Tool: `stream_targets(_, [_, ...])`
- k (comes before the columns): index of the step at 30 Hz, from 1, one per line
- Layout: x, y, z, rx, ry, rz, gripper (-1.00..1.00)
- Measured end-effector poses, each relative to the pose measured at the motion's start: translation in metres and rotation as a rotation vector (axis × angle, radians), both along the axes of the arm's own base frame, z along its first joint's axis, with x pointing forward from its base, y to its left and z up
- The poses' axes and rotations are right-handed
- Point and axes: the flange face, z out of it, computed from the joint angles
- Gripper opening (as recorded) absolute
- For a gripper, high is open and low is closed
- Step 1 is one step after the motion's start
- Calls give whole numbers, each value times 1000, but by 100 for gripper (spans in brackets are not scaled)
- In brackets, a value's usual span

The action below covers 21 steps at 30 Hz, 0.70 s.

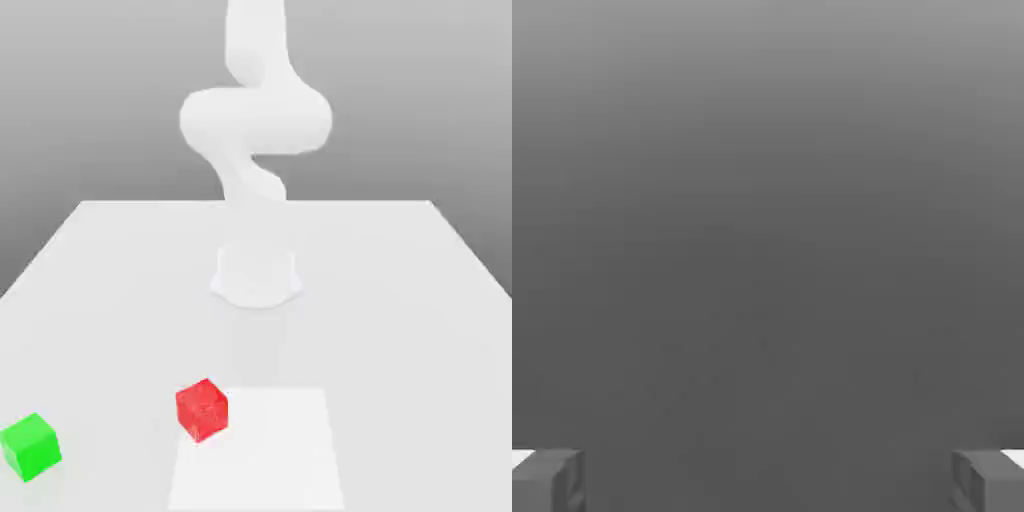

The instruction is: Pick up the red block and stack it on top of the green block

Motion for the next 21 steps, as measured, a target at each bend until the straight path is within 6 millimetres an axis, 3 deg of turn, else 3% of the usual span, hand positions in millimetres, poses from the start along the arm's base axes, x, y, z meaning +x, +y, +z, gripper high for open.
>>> stream_targets(4, [43,-14,-99,55,147,-157,0])
stream_targets(9, [62,-39,-224,132,319,-353,0])
stream_targets(12, [55,-54,-299,186,424,-477,0])
stream_targets(16, [26,-66,-391,264,560,-641,0])
stream_targets(18, [5,-70,-430,306,624,-725,0])
stream_targets(21, [-4,-70,-466,327,655,-765,0])
